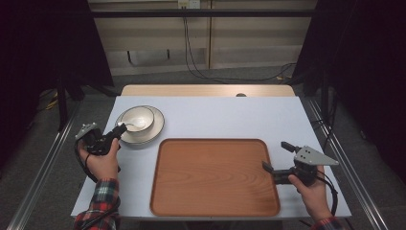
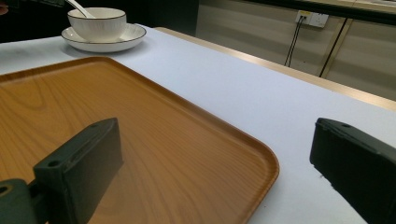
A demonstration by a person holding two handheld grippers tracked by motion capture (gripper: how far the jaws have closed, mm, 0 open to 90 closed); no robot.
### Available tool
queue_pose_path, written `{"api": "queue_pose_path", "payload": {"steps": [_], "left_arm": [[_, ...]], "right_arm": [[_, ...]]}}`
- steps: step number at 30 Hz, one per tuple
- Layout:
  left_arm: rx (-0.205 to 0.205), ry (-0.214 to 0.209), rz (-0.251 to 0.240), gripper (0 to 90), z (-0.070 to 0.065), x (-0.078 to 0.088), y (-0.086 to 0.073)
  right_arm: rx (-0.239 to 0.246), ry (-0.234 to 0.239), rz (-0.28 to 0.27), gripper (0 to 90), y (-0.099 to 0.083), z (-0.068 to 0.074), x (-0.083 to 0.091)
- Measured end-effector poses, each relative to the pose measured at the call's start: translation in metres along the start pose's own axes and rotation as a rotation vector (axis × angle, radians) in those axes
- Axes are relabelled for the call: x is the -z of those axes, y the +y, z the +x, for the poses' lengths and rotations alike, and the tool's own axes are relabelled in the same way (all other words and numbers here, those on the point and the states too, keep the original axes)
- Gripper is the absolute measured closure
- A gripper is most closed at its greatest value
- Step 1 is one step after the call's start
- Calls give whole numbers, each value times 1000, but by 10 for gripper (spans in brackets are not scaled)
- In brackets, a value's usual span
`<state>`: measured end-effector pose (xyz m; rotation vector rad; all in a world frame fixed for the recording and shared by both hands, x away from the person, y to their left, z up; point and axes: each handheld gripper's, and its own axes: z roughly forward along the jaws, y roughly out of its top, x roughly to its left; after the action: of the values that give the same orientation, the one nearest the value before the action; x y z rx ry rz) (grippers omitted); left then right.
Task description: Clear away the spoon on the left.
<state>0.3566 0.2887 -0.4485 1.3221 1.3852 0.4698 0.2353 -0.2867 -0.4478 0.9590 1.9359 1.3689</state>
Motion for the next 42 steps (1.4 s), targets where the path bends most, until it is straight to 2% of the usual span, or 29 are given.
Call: {"api": "queue_pose_path", "payload": {"steps": [3, 5, 6, 9, 13, 15, 16, 19, 23, 28, 29, 32, 40, 42], "left_arm": [[11, 13, -7, 793, 2, -2, 1], [31, 5, -16, 787, 3, -4, 2], [22, 12, -17, 786, 4, -5, 3], [28, 14, -18, 790, 4, -7, 4], [50, 21, -44, 800, 5, -9, 5], [45, 11, -49, 805, 5, -11, 5], [59, -1, -61, 807, 4, -12, 5], [54, -3, -57, 821, 4, -14, 7], [64, -13, -80, 840, 0, -17, 10], [44, -20, -94, 849, -5, -21, 15], [52, -32, -98, 849, -6, -22, 16], [30, -29, -94, 850, -9, -24, 18], [26, -27, -110, 851, -13, -29, 20], [14, -18, -112, 851, -13, -29, 20]], "right_arm": [[-4, 7, 1, 18, 0, 0, -1], [-4, 5, 1, 18, -1, 1, -1], [0, 5, 0, 18, -1, 0, -2], [-2, 7, 5, 18, -1, 1, -2], [-4, 12, 6, 18, -1, 1, -3], [-4, 9, 8, 18, -1, 1, -3], [-5, 10, 8, 18, -1, 1, -3], [-4, 12, 9, 18, -2, 1, -3], [-3, 11, 8, 18, -1, 1, -3], [-1, 15, -1, 18, -1, 0, -2], [-1, 15, -1, 18, -1, 0, -2], [1, 19, -1, 18, -1, 0, -2], [0, 19, 0, 18, -1, 0, -2], [-1, 20, 0, 18, -1, 0, -2]]}}
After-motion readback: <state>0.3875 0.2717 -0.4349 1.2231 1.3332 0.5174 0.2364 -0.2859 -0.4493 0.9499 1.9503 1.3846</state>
